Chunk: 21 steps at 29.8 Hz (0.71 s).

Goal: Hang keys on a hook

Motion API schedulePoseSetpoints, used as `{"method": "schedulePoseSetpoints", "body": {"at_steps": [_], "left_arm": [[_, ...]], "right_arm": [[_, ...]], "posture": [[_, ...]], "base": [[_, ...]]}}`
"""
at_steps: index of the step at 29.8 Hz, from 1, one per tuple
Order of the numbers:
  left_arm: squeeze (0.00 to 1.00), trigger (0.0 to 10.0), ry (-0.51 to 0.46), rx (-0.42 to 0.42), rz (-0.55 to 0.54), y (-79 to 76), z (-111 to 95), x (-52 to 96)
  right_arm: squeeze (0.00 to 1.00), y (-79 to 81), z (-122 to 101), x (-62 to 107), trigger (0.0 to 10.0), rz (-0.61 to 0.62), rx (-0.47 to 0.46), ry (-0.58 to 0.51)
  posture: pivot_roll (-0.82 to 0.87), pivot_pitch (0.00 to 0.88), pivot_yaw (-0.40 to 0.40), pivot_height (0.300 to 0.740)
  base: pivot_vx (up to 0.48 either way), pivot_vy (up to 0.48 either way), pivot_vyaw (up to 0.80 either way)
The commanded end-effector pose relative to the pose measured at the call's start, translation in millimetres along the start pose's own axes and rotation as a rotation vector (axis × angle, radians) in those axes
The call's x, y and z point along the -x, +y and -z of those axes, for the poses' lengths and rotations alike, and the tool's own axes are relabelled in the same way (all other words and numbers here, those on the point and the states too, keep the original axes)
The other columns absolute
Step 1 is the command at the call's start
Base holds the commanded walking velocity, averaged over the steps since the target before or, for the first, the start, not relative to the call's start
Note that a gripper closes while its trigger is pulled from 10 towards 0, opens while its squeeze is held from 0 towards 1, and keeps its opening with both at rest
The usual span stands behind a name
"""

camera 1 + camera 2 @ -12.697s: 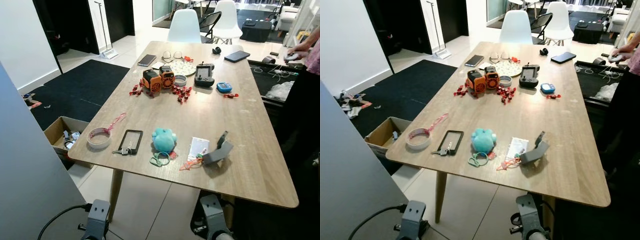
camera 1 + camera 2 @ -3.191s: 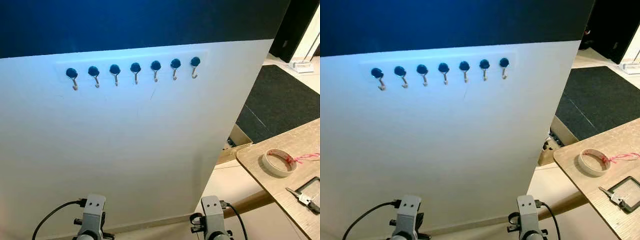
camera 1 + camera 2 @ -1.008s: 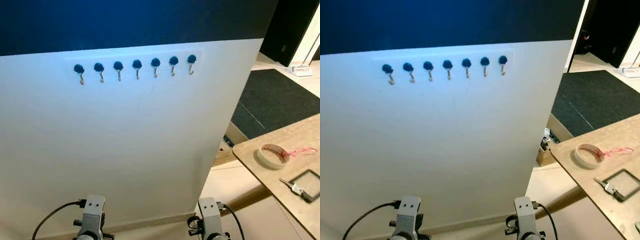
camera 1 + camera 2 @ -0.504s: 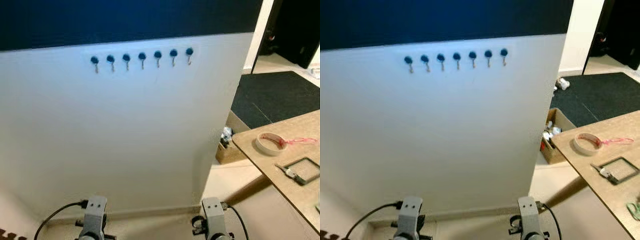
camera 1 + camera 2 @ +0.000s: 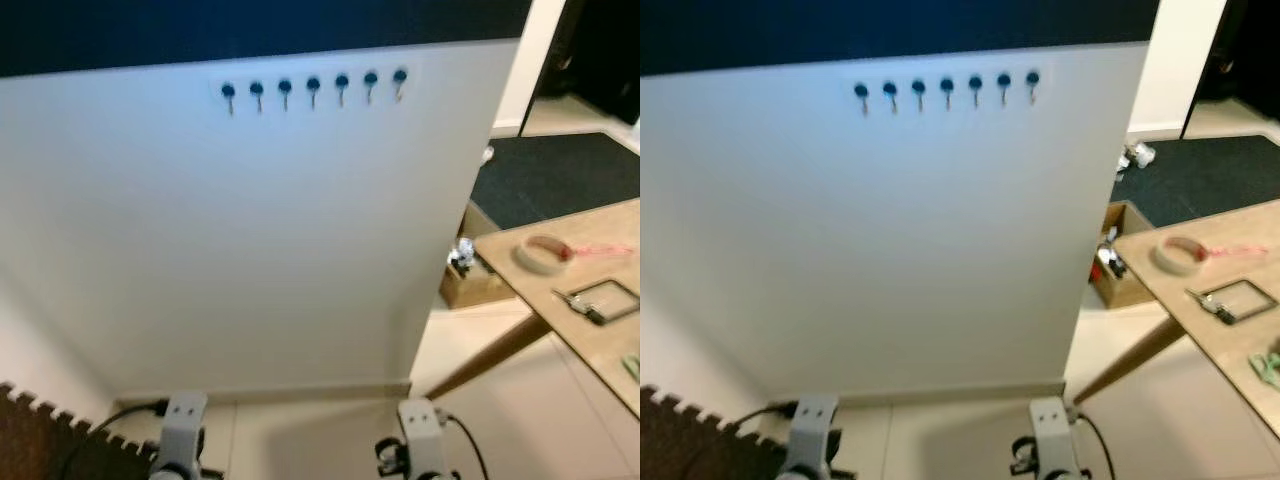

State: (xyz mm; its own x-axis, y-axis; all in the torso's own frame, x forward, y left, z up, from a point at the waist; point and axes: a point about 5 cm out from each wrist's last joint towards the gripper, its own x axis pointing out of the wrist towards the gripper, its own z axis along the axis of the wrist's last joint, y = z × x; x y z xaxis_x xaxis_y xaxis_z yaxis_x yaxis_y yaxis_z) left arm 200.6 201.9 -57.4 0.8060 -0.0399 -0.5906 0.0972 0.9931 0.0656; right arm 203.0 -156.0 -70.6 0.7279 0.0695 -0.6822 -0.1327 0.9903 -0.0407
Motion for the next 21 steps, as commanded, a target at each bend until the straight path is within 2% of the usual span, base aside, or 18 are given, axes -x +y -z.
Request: {"method": "schedulePoseSetpoints", "body": {"at_steps": [1,21], "left_arm": [[0.02,10.0,-0.010,-0.010,-0.004,0.7,-2.5,-0.6],[0.02,10.0,0.012,-0.012,-0.008,-0.3,0.1,-0.8]], "right_arm": [[0.00,2.0,2.0,0.4,10.0,-0.005,-0.005,0.007],[0.00,-0.1,1.4,0.4,10.0,-0.005,0.000,0.004]], "posture": [[0.06,0.037,0.041,0.740],[0.06,0.038,0.038,0.740]], "base": [[0.000,0.000,0.00],[0.000,0.000,0.00]]}}
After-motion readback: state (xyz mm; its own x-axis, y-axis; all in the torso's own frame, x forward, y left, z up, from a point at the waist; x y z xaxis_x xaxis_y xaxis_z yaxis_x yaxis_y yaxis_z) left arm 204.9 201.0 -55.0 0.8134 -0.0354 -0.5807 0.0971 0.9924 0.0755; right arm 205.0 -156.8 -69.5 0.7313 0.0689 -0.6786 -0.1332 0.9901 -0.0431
